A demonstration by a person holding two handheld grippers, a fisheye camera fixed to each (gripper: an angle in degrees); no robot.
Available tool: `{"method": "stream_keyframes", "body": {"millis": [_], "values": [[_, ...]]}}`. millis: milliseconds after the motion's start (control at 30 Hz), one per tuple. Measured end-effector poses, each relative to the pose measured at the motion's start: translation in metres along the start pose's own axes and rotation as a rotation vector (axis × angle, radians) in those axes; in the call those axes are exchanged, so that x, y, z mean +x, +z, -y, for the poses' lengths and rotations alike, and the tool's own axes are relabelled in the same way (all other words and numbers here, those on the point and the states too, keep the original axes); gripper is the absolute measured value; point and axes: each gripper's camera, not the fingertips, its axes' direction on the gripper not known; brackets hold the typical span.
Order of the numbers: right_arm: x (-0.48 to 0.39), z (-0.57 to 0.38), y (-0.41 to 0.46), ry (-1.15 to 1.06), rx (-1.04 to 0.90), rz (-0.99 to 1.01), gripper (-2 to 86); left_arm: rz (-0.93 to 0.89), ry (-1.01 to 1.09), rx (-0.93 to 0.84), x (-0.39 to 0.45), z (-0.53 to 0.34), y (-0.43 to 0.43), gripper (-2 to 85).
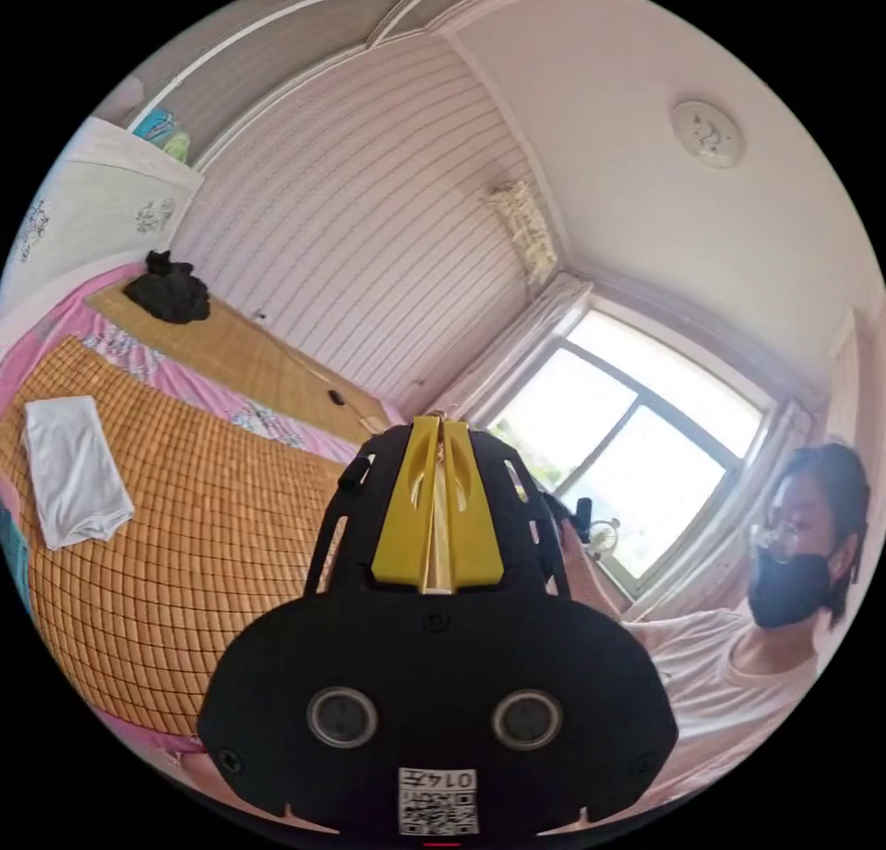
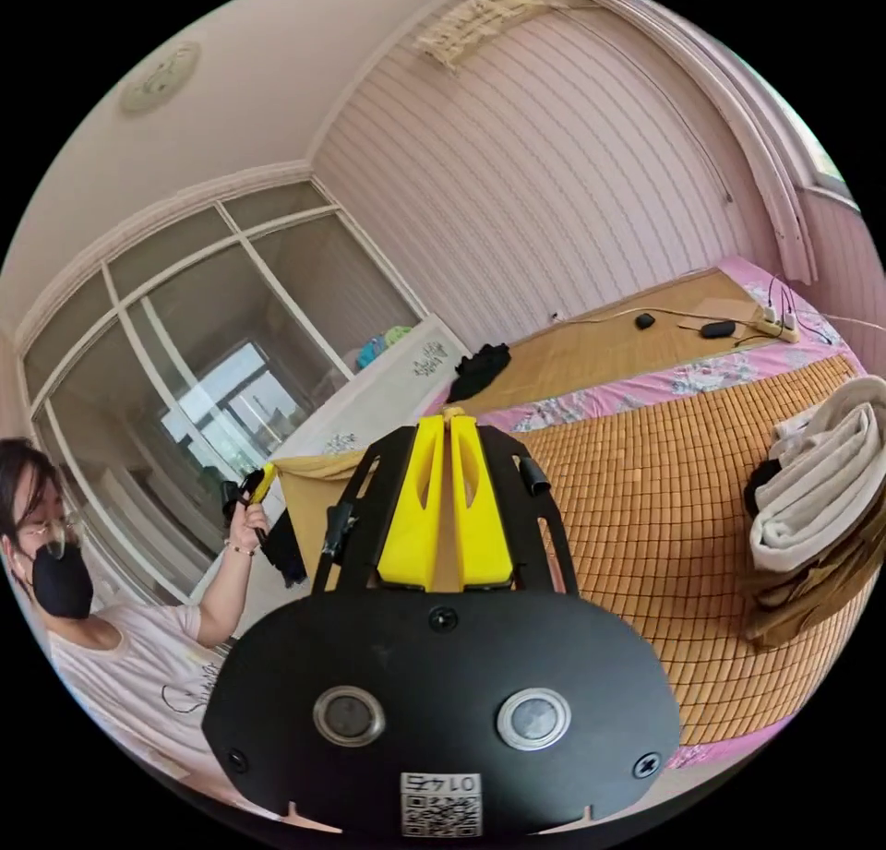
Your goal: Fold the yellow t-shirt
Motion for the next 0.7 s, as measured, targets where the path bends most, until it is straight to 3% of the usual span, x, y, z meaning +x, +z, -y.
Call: {"method": "stream_keyframes", "body": {"millis": [67, 200, 300, 400, 467, 533, 700], "values": [[0.001, 0.035, 0.006, -0.011, 0.013, 0.007, 0.5, -0.083, -0.074, -0.007, -0.012, 0.023, 0.027, -1.0], [-0.024, 0.081, -0.043, -0.087, 0.314, 0.155, 0.5, -0.085, 0.103, 0.061, 0.028, 0.06, 0.049, -1.0], [-0.043, 0.066, -0.059, -0.229, 0.35, 0.118, 0.6, -0.102, 0.153, 0.037, 0.026, 0.051, 0.06, -1.0], [-0.026, 0.013, -0.047, -0.258, 0.262, 0.08, 0.6, -0.085, 0.081, -0.116, -0.018, 0.011, 0.084, -1.0], [-0.001, -0.034, -0.026, -0.216, 0.187, 0.016, 0.6, 0.024, 0.081, -0.215, -0.051, -0.026, 0.1, -1.0], [0.05, -0.098, 0.019, -0.038, 0.04, -0.007, 0.6, 0.166, 0.032, -0.375, -0.11, -0.082, 0.131, -1.0], [0.122, -0.203, 0.117, 0.317, -0.257, -0.065, 0.6, 0.306, -0.191, -0.59, -0.232, -0.198, 0.201, -1.0]]}}
